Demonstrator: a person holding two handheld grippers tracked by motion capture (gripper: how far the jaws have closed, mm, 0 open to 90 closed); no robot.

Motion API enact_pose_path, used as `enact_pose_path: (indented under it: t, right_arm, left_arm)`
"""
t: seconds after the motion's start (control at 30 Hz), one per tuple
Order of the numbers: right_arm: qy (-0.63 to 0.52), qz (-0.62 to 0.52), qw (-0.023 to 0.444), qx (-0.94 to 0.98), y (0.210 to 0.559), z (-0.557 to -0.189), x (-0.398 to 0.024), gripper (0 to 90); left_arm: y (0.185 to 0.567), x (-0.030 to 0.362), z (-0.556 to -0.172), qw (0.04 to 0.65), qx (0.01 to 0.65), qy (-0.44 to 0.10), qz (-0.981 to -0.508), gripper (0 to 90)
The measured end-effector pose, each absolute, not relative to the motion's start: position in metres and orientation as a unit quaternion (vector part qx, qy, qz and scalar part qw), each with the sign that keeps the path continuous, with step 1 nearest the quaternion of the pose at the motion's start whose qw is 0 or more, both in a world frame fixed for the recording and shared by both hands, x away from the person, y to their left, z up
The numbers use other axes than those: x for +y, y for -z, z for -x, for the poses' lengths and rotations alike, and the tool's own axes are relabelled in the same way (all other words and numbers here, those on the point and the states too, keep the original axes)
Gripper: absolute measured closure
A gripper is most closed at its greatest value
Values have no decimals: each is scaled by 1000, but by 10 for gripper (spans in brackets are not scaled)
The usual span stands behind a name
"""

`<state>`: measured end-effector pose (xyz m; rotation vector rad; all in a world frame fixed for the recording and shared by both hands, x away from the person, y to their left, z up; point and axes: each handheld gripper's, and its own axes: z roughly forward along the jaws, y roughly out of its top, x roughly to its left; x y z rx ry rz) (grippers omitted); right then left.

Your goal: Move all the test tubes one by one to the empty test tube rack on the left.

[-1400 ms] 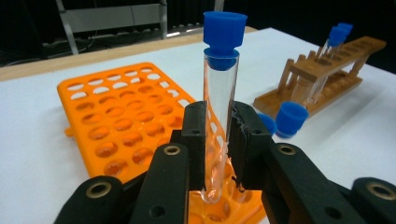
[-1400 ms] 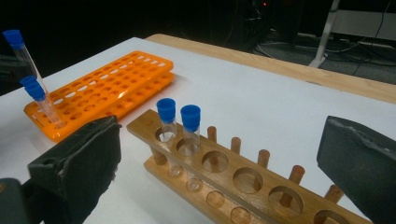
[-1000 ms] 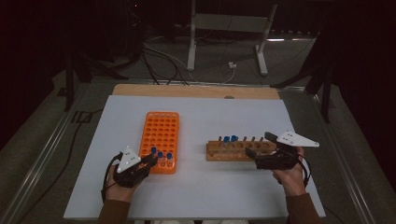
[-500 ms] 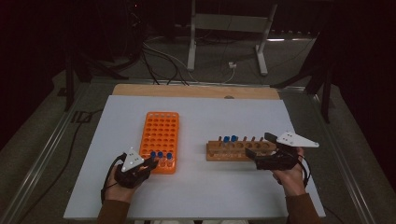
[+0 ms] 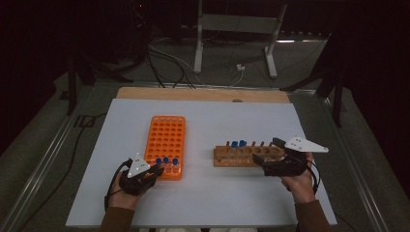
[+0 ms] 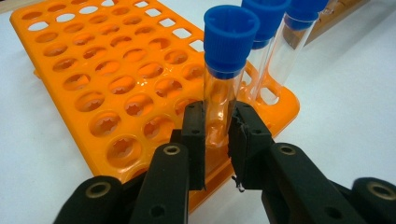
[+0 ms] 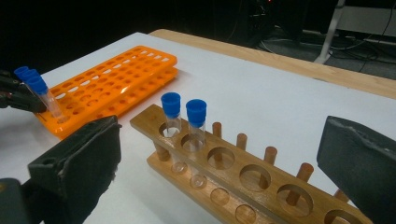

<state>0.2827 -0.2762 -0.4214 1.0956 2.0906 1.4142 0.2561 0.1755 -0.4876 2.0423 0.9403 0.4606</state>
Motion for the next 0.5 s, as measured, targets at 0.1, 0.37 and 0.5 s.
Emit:
enact_pose_path:
  t: [0.1, 0.37, 0.5]
  right_arm:
    - [-505, -390, 194, 745, 421, -283, -276, 0]
    - [-505, -391, 192, 745, 422, -285, -275, 1]
    - [-503, -395, 191, 745, 422, -287, -275, 1]
  left_arm:
    - [487, 178, -256, 423, 372, -172, -808, 728]
    - [474, 183, -252, 462, 358, -169, -793, 537]
    - [467, 189, -250, 486, 349, -175, -782, 503]
